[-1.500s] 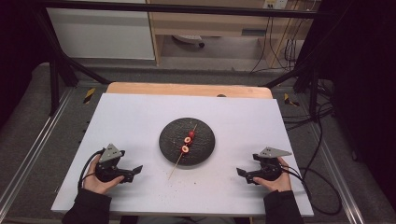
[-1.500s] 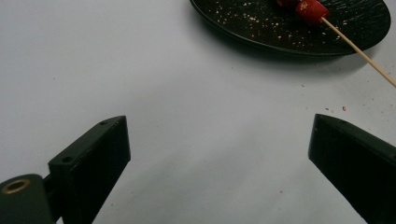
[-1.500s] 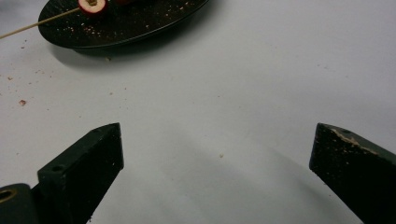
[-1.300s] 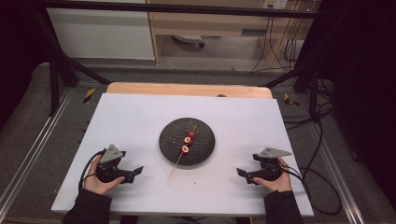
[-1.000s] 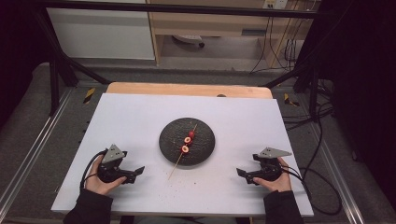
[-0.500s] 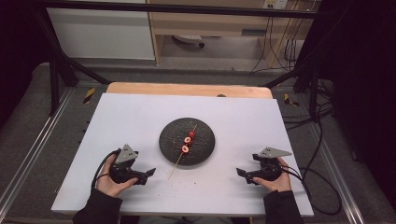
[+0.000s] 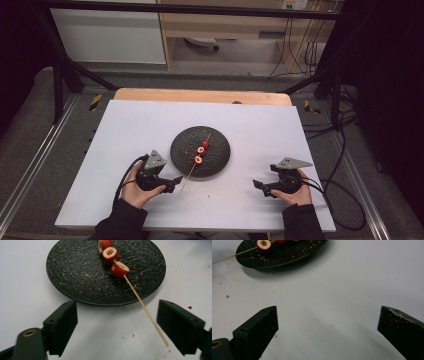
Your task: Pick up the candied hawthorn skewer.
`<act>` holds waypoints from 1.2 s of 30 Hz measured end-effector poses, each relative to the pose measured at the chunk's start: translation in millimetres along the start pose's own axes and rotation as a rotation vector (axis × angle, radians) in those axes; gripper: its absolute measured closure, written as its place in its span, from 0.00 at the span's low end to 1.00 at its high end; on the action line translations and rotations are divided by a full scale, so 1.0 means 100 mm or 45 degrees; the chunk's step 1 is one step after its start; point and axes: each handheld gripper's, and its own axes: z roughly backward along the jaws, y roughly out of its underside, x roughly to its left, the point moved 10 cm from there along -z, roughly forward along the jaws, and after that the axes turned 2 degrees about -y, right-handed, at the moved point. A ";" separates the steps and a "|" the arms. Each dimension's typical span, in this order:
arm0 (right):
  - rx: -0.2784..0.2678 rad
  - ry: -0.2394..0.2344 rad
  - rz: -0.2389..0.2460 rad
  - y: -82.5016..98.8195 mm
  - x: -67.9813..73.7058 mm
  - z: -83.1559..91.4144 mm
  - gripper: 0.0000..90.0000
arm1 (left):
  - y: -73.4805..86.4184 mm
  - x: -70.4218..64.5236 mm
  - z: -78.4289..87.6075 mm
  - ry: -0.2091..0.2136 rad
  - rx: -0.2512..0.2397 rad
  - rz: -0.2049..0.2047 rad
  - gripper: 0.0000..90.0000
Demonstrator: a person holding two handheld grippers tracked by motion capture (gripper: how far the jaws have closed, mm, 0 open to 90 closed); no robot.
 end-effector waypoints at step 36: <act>-0.013 0.000 0.002 -0.02 0.01 0.01 0.05 | -0.19 -0.19 -0.62 -0.145 0.119 0.104 0.95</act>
